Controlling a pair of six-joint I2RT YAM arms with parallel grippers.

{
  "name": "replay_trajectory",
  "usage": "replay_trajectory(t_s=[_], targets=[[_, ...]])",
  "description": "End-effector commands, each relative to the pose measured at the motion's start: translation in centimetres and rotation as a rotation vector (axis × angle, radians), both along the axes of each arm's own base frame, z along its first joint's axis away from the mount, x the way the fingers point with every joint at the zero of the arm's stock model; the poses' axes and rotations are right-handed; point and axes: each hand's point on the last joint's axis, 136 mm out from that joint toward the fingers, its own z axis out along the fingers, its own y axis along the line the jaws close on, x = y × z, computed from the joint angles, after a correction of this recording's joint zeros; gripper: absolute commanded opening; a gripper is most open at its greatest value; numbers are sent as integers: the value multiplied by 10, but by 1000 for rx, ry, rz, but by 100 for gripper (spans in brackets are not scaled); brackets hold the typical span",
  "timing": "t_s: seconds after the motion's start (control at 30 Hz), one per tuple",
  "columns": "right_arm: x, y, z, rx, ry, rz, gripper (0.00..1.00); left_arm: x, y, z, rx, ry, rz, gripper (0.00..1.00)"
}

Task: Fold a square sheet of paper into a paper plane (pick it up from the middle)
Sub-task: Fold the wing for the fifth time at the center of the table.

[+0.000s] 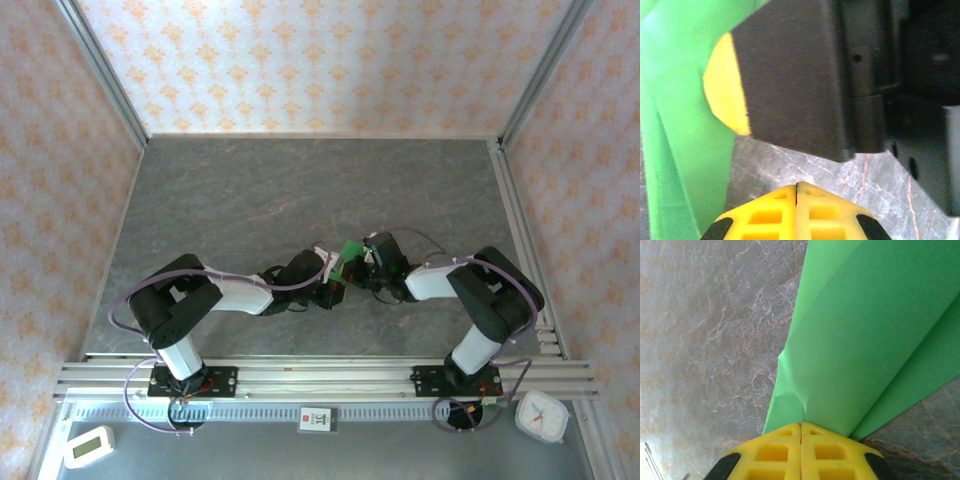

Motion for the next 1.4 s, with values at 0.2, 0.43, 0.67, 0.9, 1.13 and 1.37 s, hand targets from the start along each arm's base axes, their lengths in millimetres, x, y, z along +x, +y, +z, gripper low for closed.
replay_trajectory(t_s=[0.2, 0.43, 0.67, 0.9, 1.13, 1.37], targets=[[-23, -17, -55, -147, 134, -15, 5, 11, 28, -16, -15, 30, 98, 0], [-25, -21, -60, -164, 149, -27, 4, 3, 43, -31, -55, 92, 151, 0], [-26, -25, -63, -181, 157, -37, 3, -10, 68, -42, -78, 155, 234, 0], [-25, -26, -62, -183, 156, -44, 3, -32, 114, -74, 21, 255, 404, 0], [-27, -26, -64, -184, 159, -41, 3, -13, 90, -20, -82, 149, 337, 0], [-28, -26, -67, -181, 167, -45, 3, 23, 37, 39, -108, 17, 185, 0]])
